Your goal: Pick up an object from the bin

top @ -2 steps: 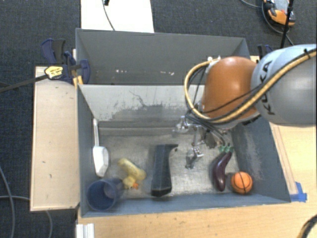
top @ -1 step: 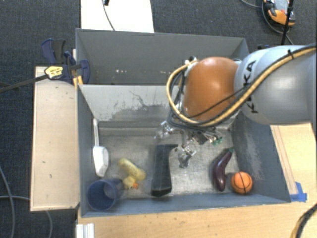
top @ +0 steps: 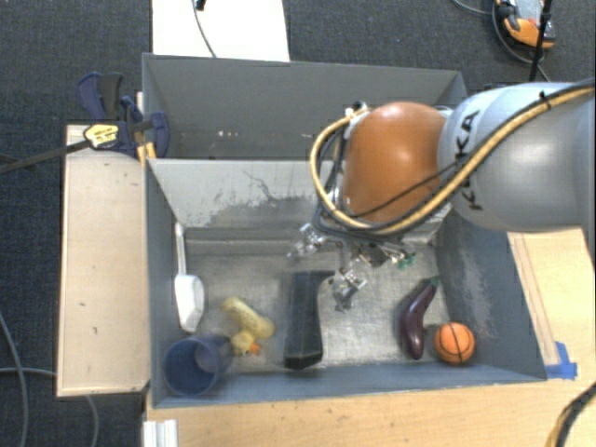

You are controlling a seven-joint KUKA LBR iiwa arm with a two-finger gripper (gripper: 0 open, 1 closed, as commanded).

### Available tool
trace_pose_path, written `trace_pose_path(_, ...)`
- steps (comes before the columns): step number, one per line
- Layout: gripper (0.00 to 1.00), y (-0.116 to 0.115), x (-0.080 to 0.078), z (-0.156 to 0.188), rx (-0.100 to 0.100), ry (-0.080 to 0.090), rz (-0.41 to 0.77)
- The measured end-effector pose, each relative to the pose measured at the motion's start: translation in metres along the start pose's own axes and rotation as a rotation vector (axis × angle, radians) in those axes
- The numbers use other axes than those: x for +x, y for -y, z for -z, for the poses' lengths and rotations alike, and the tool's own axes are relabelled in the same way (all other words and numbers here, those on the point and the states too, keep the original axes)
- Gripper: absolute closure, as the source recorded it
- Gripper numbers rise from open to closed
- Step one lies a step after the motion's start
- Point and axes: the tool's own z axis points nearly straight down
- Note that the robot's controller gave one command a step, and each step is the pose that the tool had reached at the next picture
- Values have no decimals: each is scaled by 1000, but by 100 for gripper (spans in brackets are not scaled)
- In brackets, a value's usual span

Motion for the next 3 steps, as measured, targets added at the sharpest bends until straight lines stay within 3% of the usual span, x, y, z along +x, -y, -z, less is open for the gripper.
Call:
trace_pose_path(1, 0, 0, -11, -41, 1, -1, 211)
trace_pose_path(2, 100, -1, -22, -61, -2, -11, 445)
trace_pose_path(3, 100, -1, -22, -61, -2, -11, 445)
